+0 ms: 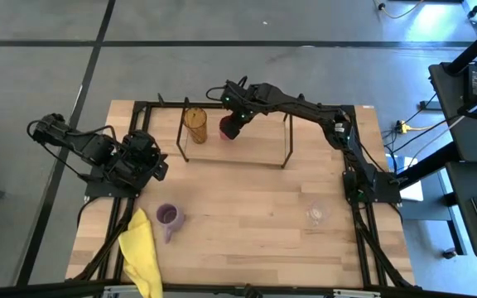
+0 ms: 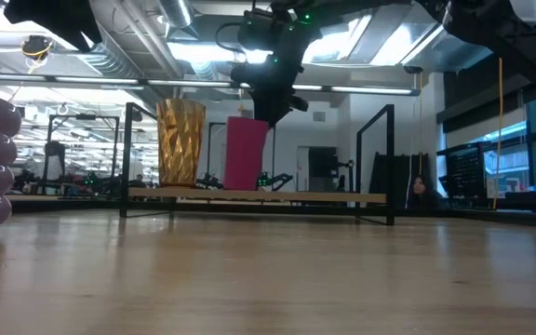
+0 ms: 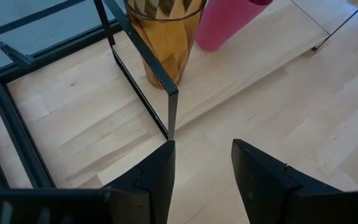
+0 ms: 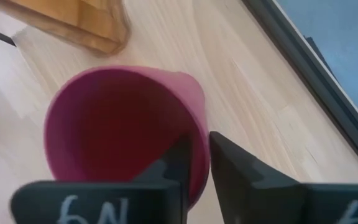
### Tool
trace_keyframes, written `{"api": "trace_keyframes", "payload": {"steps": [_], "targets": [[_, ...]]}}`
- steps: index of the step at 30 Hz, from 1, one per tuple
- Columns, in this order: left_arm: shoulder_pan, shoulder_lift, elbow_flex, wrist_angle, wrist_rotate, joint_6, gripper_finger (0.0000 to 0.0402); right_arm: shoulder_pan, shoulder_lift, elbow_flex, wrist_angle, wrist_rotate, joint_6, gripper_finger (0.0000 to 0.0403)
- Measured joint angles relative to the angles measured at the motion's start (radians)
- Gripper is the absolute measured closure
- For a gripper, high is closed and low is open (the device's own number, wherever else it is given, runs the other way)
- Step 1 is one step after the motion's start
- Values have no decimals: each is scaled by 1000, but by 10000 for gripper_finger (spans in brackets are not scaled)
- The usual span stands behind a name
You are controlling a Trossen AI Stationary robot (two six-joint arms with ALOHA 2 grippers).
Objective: Stack small to large cups/mugs on shelf
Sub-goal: Put the red cup on the shelf
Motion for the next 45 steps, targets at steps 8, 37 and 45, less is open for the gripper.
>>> {"api": "trace_keyframes", "payload": {"steps": [8,37,45], "targets": [[0,0,0,0,0,0,250,0,0,0,24,-37,6,328],[0,0,0,7,0,0,250,0,0,0,130,-82,1,361],[0,0,0,7,0,-19,250,0,13,0,158,-74,0,361]]}}
